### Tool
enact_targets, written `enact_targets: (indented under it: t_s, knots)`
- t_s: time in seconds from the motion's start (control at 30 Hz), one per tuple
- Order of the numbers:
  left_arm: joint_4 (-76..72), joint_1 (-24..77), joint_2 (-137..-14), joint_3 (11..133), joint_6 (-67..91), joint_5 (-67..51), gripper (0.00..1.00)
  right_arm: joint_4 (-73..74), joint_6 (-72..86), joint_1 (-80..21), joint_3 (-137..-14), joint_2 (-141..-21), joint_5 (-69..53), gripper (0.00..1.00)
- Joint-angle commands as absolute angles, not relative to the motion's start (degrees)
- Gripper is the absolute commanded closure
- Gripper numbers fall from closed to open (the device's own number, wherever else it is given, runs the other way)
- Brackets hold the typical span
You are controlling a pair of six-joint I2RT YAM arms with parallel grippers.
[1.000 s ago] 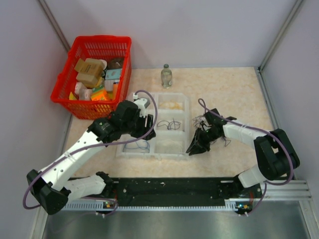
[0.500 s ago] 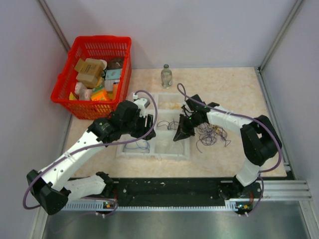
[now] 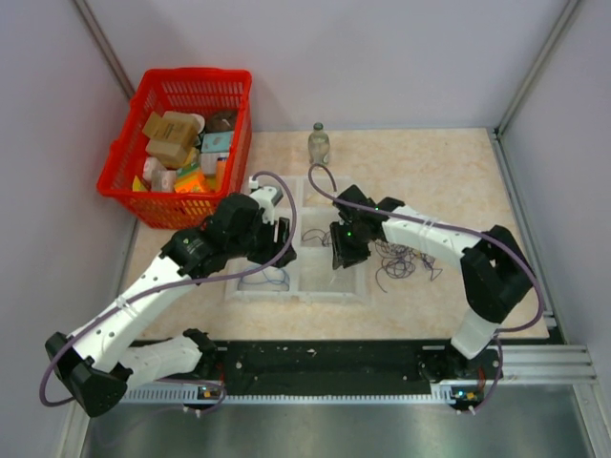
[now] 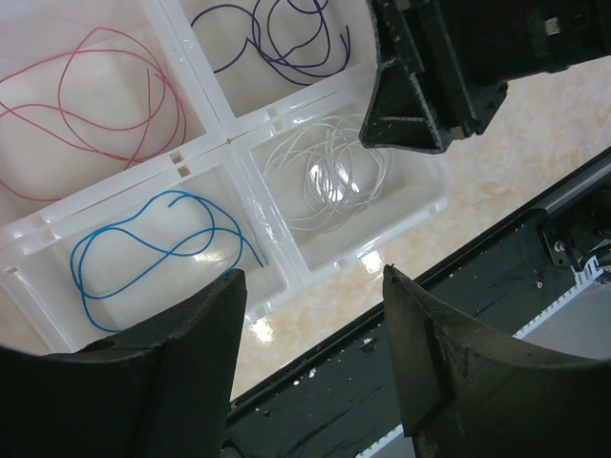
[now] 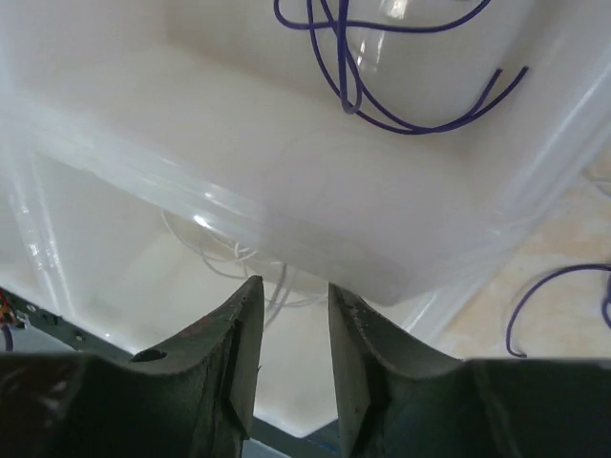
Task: Untangle the cables
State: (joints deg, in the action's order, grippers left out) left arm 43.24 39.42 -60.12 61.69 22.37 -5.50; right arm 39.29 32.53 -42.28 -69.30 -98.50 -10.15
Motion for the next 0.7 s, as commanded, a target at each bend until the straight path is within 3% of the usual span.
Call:
enact_targets:
  t_s: [0.0,0.13,0.37,0.53,0.67]
  knots:
    - [39.9,39.2,-59.2,61.6,21.9,-4.8,0.36,38.1,30.2,-41.5,-70.6,-90.0,-6.6,0.61]
    - [38.7,39.2,-59.9,61.9,22.0,-5.7,0.36,43.7,31.2,-40.0,-73.6,-86.0,-6.8,0.5]
    - [37.4,39.3,-61.3,63.1,21.8,-6.9,0.36,48.2,32.3,-27.4,-72.8,-79.3,-9.6,0.47]
    - [37.4,39.3,-63.3,64.9,22.0,-9.8,0.36,49.4,24.2,-20.9,-78.6,-86.3,-7.0,0.5]
    - [37.2,39.3,-63.3,64.8,22.2,-11.1,0.36,49.7,15.3,-20.9,-85.4,-95.3,-4.2,0.61]
